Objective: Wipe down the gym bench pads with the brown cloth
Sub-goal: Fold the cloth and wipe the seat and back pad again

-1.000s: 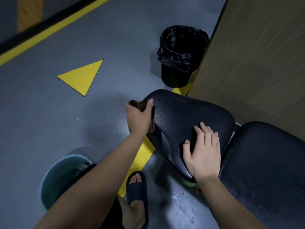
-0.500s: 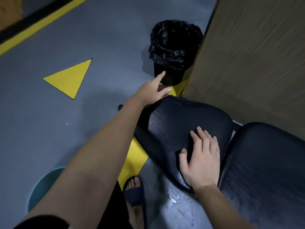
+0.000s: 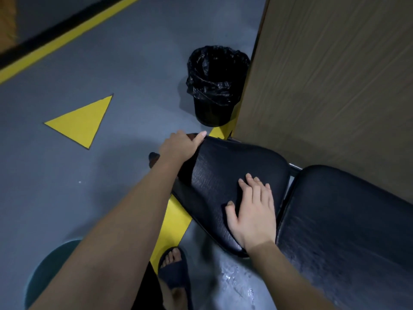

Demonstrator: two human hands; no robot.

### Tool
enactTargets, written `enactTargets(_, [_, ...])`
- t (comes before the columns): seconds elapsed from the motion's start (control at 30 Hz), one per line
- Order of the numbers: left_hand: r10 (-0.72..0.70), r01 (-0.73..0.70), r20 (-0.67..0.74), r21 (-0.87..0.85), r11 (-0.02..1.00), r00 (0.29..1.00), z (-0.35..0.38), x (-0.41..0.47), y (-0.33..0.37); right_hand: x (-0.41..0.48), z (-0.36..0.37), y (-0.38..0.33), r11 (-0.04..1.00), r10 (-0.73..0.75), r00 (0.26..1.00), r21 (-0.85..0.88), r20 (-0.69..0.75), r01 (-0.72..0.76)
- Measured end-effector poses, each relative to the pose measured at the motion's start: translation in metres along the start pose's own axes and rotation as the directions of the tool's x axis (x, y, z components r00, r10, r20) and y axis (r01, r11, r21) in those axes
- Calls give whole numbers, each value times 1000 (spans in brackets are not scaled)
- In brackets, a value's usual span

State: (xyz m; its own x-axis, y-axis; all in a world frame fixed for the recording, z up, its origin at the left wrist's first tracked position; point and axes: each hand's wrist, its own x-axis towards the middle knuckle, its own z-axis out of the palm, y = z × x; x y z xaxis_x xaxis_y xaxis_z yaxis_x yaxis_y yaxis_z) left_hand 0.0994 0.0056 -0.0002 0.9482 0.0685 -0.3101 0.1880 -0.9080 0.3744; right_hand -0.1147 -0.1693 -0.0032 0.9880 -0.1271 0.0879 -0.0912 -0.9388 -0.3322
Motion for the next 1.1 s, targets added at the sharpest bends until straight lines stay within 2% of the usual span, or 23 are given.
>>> enactTargets(0.03, [35,-34,-33,38,999,999,1,-1,6,1,-4,2,999,-13,999,34,49,12])
enactTargets(0.1, [176,-168,-52,140,976,983,3,2,20,3,-24,15,978,-56,988,208,142,26])
enactTargets(0.17, [365,-362,37,242,900,930,4,6,39,0,-53,47,963,-114,979,262,172,66])
enactTargets(0.27, [542,-601,268,249,759,796,17,3,85,-17,-84,118,998,-59,992,17,112,57])
enactTargets(0.37, [635,-712,338,206,671,695,46,-21,129,-33,-80,159,983,59,986,-181,155,-30])
enactTargets(0.43, [688,-744,286,211,634,667,59,-27,138,-37,-73,166,982,80,988,-178,132,-56])
enactTargets(0.5, [681,-728,270,152,668,681,58,-15,130,-36,-69,169,987,80,991,-145,103,-64])
enactTargets(0.57, [621,-686,343,105,720,705,49,1,118,-36,-69,170,988,71,994,-144,86,-58])
enactTargets(0.67, [431,-566,479,179,805,765,34,14,112,-37,-69,171,990,70,996,-130,64,-61])
enactTargets(0.77, [346,-503,453,291,814,822,35,9,117,-36,-66,174,990,74,996,-121,57,-67])
enactTargets(0.83, [359,-491,419,269,828,834,42,-1,131,-36,-65,174,990,76,996,-122,56,-68])
enactTargets(0.9, [422,-536,397,239,810,815,55,-20,158,-35,-66,175,991,75,996,-117,47,-69])
enactTargets(1.03, [594,-730,430,319,605,680,105,-76,227,-35,-67,173,992,64,997,-108,33,-60])
enactTargets(1.1, [629,-750,412,298,591,660,118,-90,239,-35,-66,175,994,70,997,-88,17,-68])
